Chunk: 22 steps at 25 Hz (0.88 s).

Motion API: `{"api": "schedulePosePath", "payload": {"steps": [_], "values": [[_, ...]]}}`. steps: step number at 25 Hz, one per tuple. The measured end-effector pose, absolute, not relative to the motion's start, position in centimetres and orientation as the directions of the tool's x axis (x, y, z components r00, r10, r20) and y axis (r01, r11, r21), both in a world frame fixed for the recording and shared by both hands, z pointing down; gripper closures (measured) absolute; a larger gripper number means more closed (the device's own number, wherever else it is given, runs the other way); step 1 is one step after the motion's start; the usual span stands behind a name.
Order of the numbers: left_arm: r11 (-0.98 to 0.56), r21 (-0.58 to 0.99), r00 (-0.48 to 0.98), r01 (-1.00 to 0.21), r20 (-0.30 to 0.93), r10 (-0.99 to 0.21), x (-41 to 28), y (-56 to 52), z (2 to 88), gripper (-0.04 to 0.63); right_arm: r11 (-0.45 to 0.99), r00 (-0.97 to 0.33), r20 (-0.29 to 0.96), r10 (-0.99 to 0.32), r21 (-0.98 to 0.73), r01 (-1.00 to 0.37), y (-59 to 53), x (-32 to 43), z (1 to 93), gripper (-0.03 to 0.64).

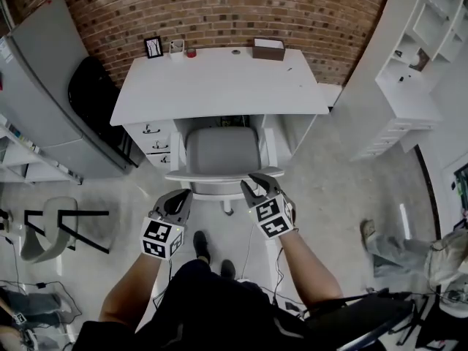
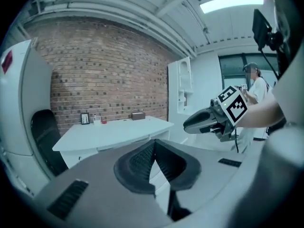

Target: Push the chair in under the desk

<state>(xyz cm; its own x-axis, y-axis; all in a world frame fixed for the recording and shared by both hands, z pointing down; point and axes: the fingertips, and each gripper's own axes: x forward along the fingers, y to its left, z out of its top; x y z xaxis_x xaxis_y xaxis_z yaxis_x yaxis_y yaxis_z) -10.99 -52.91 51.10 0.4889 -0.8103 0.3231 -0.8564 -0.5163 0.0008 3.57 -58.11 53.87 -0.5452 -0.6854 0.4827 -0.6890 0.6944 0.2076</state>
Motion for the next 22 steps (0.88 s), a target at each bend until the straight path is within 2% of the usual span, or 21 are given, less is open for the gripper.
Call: {"api": "schedulePosePath", "payload": {"steps": [10,22], "values": [[-0.409,0.105,0.422,-0.907,0.224,-0.879,-13.9,-48.9,46.8,0.588,0.658,-0.606,0.327,-0.725,0.070,-0.750,-55.5,3.7,48.8,0.585],[-0.344,0.114,0.358,-0.932,0.137,-0.924,-20.2,-45.6,43.9,0.588,0.666,-0.651,0.209,-0.729,0.000,-0.746,-52.2,-1.9,44.9,0.607]]}}
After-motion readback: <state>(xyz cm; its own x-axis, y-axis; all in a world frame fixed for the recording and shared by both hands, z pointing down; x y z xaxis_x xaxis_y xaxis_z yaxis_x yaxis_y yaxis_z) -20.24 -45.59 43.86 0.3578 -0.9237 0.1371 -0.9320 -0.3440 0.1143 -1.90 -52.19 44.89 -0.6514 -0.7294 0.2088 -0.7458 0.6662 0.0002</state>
